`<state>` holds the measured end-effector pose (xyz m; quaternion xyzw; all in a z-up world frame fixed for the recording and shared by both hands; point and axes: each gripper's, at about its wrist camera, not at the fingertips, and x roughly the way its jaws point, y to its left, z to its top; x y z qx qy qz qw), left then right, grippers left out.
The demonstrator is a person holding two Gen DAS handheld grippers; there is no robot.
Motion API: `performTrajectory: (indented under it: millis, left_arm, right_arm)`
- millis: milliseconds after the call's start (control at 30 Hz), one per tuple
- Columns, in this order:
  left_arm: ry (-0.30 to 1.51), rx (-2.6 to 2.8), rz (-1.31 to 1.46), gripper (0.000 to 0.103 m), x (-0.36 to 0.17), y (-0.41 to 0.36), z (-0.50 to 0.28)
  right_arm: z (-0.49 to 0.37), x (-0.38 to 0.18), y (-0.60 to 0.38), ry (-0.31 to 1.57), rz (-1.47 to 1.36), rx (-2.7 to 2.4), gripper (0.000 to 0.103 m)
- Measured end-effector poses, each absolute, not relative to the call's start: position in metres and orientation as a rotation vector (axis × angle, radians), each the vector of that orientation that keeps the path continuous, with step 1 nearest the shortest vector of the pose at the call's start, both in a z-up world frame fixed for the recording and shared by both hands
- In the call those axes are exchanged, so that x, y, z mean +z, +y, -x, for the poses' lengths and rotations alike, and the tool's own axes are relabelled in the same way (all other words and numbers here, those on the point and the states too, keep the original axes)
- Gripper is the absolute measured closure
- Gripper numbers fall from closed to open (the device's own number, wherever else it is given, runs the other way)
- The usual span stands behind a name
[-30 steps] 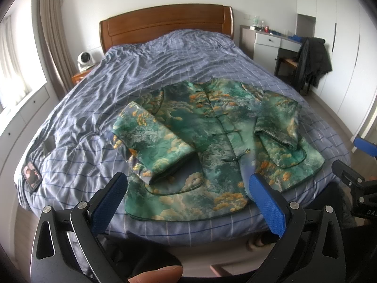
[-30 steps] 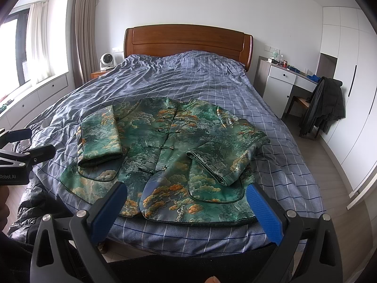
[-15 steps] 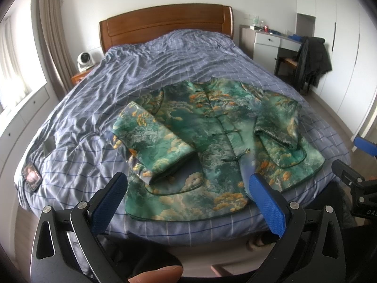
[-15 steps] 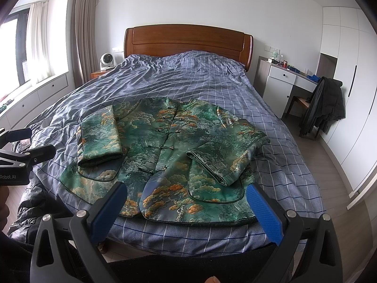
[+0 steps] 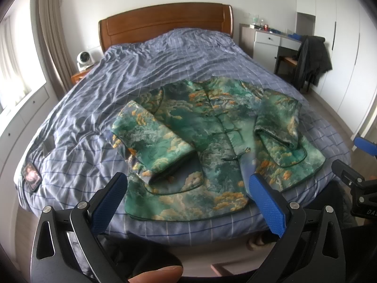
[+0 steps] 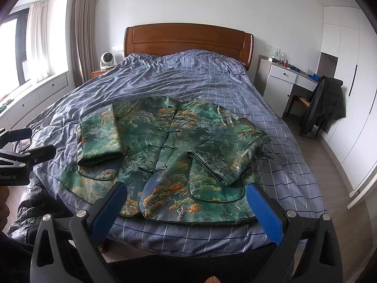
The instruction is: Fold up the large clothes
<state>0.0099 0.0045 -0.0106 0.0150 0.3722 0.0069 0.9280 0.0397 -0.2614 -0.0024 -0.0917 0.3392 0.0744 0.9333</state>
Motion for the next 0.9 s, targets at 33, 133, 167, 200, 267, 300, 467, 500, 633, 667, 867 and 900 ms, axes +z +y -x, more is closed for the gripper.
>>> performTrajectory:
  millis: [33,133,167,200,267,300,467,500,633,667,867,900]
  left_arm:
    - [0.763,0.014,-0.030,0.000,-0.0103,0.0041,-0.0098]
    - [0.764,0.014,-0.030,0.000,-0.0101,0.0038,-0.0096]
    - [0.764,0.014,-0.031,0.000,-0.0106,0.0044,-0.0100]
    - [0.764,0.014,-0.031,0.000,-0.0106,0.0045,-0.0101]
    - [0.763,0.016,-0.030,0.000,-0.0103,0.0045,-0.0100]
    - [0.763,0.015,-0.031,0.000,-0.0100,0.0035,-0.0097]
    - [0.763,0.014,-0.032,0.000,-0.0115,0.0043,-0.0098]
    - [0.763,0.015,-0.032,0.000,-0.0115,0.0044,-0.0097]
    - [0.763,0.017,-0.031,0.000,-0.0116,0.0042,-0.0101]
    - [0.764,0.017,-0.032,0.000,-0.0110,0.0035,-0.0098]
    - [0.771,0.017,-0.030,0.000,-0.0132,0.0046,-0.0105]
    - [0.773,0.018,-0.029,0.000,-0.0144,0.0045,-0.0099]
  right_arm:
    - [-0.0396,-0.0023,-0.2621,0.694,0.188,0.152,0.000]
    - [-0.0398,-0.0023,-0.2621,0.694,0.187,0.152,0.000]
    - [-0.0399,-0.0023,-0.2623,0.694,0.187,0.152,0.000]
    - [-0.0399,-0.0023,-0.2623,0.694,0.187,0.152,0.000]
    - [-0.0400,-0.0022,-0.2617,0.693,0.188,0.153,0.000]
    - [-0.0399,-0.0022,-0.2623,0.693,0.188,0.152,0.000]
    - [-0.0393,-0.0023,-0.2616,0.693,0.187,0.152,0.000]
    - [-0.0392,-0.0023,-0.2612,0.693,0.187,0.152,0.000]
    - [-0.0393,-0.0021,-0.2620,0.693,0.189,0.152,0.000]
    - [-0.0395,-0.0022,-0.2617,0.693,0.188,0.153,0.000]
    - [-0.0395,-0.0027,-0.2622,0.690,0.187,0.146,0.000]
    - [-0.0392,-0.0032,-0.2618,0.689,0.188,0.144,0.000]
